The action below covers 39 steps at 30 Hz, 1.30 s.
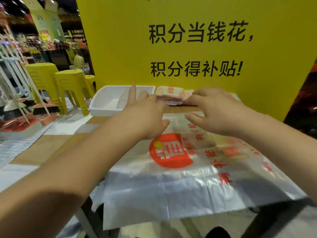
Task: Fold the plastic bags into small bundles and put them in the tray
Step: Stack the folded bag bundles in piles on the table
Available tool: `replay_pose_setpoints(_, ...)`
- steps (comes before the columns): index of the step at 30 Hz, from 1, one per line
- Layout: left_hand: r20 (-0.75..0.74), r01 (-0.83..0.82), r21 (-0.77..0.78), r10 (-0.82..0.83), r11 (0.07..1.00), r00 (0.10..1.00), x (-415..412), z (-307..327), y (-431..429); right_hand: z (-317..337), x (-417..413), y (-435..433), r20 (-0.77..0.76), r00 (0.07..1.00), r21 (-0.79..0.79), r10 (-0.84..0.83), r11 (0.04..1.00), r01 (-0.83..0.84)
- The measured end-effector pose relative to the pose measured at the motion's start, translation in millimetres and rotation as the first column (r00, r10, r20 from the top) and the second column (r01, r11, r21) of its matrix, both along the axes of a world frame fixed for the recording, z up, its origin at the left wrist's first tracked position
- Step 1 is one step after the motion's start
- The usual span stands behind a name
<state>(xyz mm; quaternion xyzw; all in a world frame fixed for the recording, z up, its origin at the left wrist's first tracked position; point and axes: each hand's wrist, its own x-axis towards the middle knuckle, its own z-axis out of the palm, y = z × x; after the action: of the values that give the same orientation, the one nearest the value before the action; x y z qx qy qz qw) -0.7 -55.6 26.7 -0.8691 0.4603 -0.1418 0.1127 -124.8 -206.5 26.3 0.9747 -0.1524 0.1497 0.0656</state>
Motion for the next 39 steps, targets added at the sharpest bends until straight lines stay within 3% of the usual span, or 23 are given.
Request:
replay_pose_setpoints(6,-0.172,0.146,-0.248,-0.192,0.958,0.966,-76.7,-30.8,87.8,-23.8,-90.3,39.0,-0.032,0.996,0.200,0.081,0.977,-0.073)
replay_pose_setpoints(10,-0.266,0.143,-0.223,-0.202,0.964,0.943,-101.9,-67.0,121.8,-56.6,-132.6,57.6,-0.121,0.976,0.313,0.182,0.940,-0.136)
replay_pose_setpoints(13,-0.302,0.097,-0.189,-0.152,0.977,0.941,-101.0,-90.9,122.1,-73.1,-138.4,68.2,-0.185,0.968,0.259,0.168,0.959,-0.117)
replay_pose_setpoints(16,-0.256,0.123,-0.199,-0.173,0.972,0.951,-92.3,-101.6,121.7,-81.0,-135.5,74.5,-0.104,0.987,0.181,0.122,0.978,-0.102)
replay_pose_setpoints(22,-0.345,0.184,-0.236,-0.259,0.954,0.902,-71.3,-87.0,134.6,-75.8,-130.1,79.6,-0.112,0.990,0.252,0.089,0.966,-0.058)
replay_pose_setpoints(27,-0.327,0.213,-0.388,-0.350,0.897,0.878,-34.0,-63.7,138.4,-62.5,-123.2,64.3,-0.069,0.993,0.263,0.094,0.962,-0.073)
replay_pose_setpoints(32,-0.480,0.092,-0.440,-0.320,0.894,0.817,-8.5,-46.8,146.7,-43.8,-116.0,39.7,-0.126,0.988,0.229,0.093,0.972,-0.062)
replay_pose_setpoints(36,-0.645,-0.027,-0.380,-0.244,0.925,0.724,8.8,-36.0,159.0,-27.4,-109.8,28.8,-0.166,0.983,0.310,0.079,0.950,-0.024)
replay_pose_setpoints(39,-0.667,-0.082,-0.421,-0.247,0.903,0.703,22.2,-26.1,169.9,-19.6,-102.7,24.1,-0.212,0.976,0.309,0.057,0.951,0.012)
